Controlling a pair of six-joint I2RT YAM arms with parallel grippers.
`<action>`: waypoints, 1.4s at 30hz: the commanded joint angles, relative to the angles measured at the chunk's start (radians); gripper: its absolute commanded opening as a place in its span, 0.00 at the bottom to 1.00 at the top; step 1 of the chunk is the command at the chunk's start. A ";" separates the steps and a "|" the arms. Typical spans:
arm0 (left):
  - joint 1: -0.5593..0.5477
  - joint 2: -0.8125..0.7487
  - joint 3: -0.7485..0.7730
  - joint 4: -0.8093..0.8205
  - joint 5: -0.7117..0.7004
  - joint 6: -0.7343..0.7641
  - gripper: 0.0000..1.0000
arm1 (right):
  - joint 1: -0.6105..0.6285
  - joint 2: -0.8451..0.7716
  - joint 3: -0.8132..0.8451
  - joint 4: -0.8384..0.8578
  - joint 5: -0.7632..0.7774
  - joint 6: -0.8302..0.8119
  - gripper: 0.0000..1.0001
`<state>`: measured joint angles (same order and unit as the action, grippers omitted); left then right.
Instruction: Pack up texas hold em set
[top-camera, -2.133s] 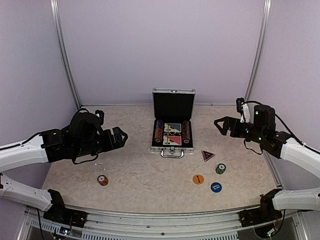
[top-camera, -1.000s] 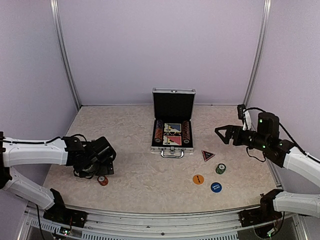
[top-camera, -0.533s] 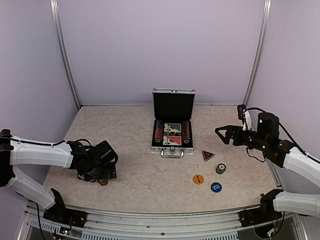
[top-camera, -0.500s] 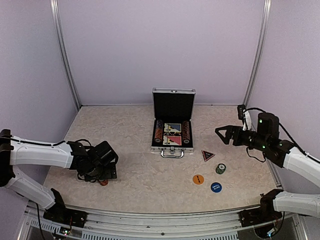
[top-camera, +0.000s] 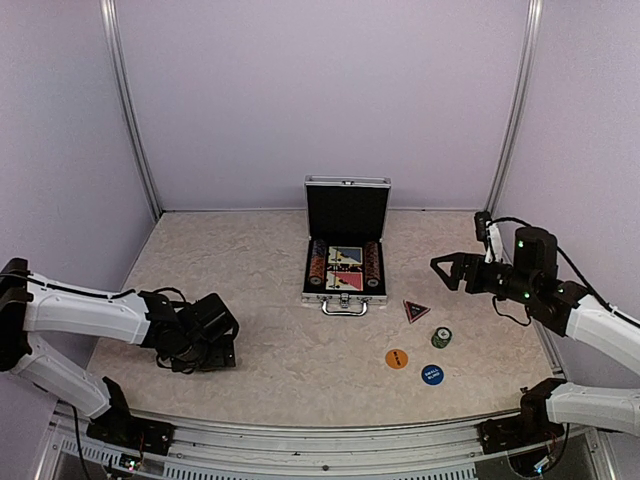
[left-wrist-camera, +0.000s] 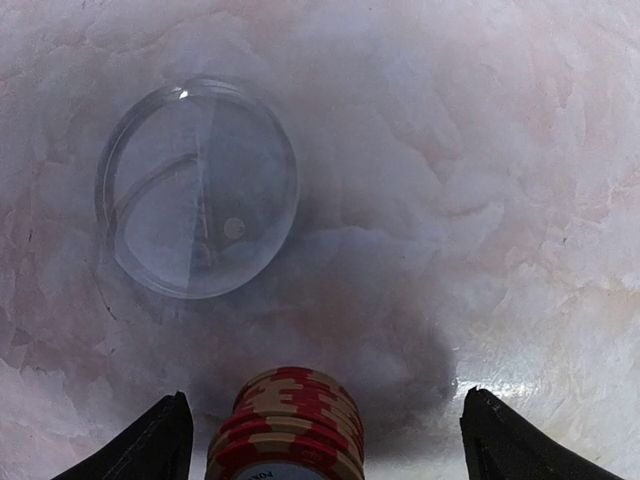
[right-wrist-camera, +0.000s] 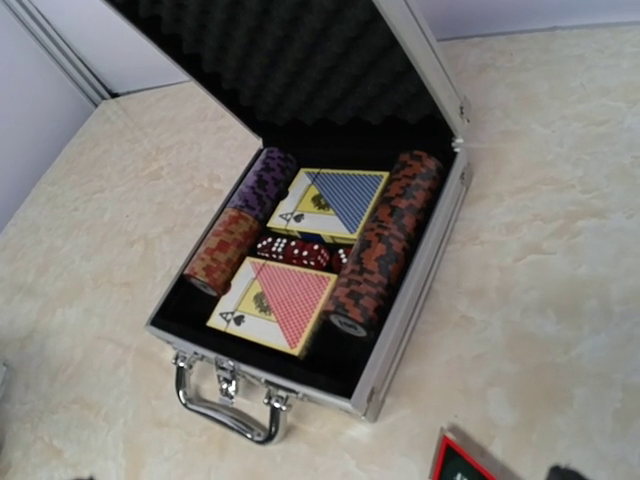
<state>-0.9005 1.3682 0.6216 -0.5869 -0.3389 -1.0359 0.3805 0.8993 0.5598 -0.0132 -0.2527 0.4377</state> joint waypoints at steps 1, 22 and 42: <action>-0.008 0.012 -0.010 0.022 0.008 -0.016 0.92 | 0.006 -0.004 -0.014 0.007 0.007 -0.008 0.97; -0.005 0.046 -0.014 0.041 0.014 -0.007 0.85 | 0.005 -0.007 -0.014 0.004 0.009 -0.009 0.96; -0.016 0.046 -0.020 0.047 0.047 -0.004 0.75 | 0.005 -0.002 -0.014 0.004 0.009 -0.009 0.96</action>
<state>-0.9054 1.3933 0.6079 -0.5682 -0.3420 -1.0405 0.3805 0.8993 0.5568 -0.0139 -0.2497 0.4370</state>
